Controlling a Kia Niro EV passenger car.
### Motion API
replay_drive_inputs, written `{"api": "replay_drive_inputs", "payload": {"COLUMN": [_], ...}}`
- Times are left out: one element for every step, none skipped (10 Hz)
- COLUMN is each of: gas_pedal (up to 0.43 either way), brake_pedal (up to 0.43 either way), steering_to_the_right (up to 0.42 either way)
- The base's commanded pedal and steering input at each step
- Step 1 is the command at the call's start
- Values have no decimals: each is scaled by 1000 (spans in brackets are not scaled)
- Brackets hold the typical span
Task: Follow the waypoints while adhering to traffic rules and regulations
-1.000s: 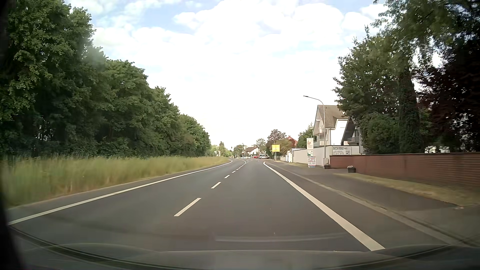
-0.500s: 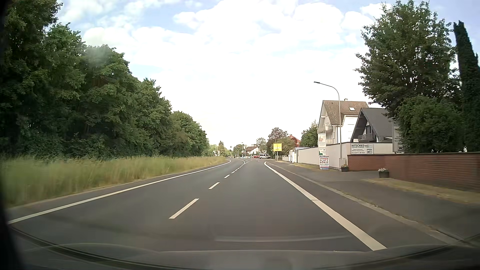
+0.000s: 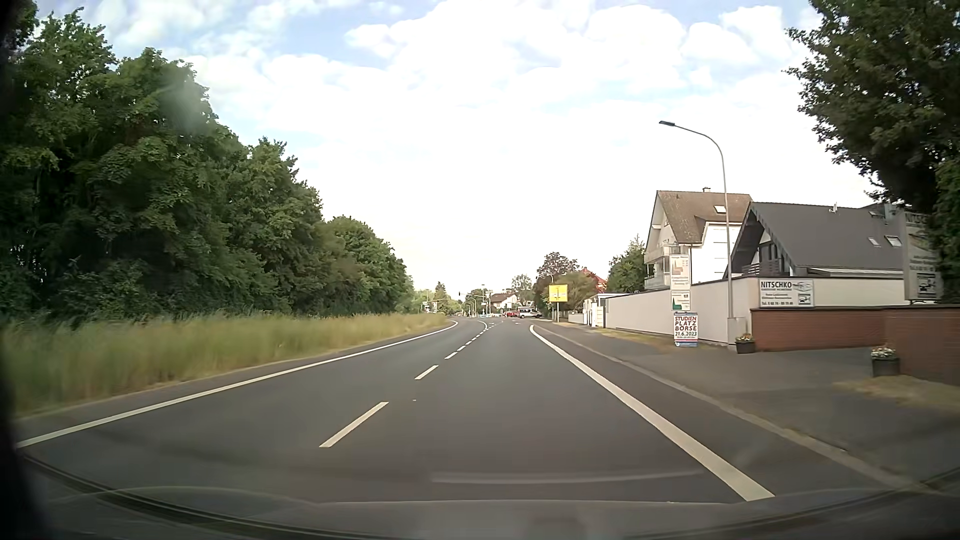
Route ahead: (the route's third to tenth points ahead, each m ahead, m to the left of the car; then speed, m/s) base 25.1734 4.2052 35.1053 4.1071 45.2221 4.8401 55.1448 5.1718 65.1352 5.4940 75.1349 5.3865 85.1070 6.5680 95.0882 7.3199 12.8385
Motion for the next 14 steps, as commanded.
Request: {"api": "replay_drive_inputs", "payload": {"gas_pedal": [67, 67, 67, 67, 59, 59, 59, 59, 59, 59, 59, 47, 47, 28], "brake_pedal": [30, 30, 30, 30, 30, 30, 30, 30, 30, 30, 30, 30, 30, 30], "steering_to_the_right": [1, 1, 1, 1, 2, 2, 1, 1, 1, 1, 2, 2, 1, 2]}}
